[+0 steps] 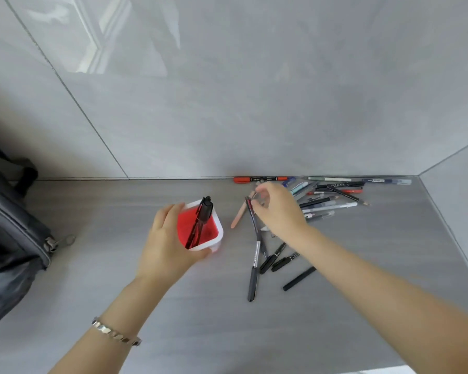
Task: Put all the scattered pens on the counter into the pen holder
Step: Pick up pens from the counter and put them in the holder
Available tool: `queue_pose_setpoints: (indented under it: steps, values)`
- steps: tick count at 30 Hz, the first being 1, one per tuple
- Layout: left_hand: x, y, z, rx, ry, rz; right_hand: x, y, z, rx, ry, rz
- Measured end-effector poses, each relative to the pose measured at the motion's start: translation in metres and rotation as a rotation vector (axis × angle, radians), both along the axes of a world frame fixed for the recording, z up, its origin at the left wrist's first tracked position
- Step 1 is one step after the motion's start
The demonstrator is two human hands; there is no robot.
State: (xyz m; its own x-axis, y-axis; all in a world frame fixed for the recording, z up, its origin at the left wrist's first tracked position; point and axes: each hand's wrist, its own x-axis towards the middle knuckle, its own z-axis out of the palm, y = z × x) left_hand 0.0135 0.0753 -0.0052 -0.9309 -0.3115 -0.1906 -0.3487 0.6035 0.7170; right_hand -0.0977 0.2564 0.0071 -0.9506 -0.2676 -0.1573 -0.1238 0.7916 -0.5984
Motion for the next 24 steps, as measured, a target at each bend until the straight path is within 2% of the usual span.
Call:
queue_pose_setpoints:
  steps: [4,7,13,17,21,24]
  values:
    - [-0.012,0.007,-0.003,-0.003,-0.045,0.013,-0.030,0.013,-0.035,0.381,-0.216,0.044]
    - [-0.019,0.009,-0.004,-0.015,-0.062,-0.006,-0.039,0.002,-0.053,0.447,-0.189,0.058]
    - [-0.022,0.008,-0.004,-0.038,-0.088,-0.018,-0.039,-0.018,-0.055,0.359,-0.153,0.072]
    - [-0.022,0.008,-0.004,-0.048,-0.089,-0.015,-0.030,-0.023,-0.061,0.431,-0.190,0.157]
    - [-0.023,0.008,-0.004,-0.040,-0.094,-0.008,-0.030,-0.009,-0.067,0.198,-0.276,-0.001]
    - [-0.022,0.007,-0.005,-0.038,-0.086,-0.008,-0.035,0.015,-0.044,-0.021,-0.308,-0.062]
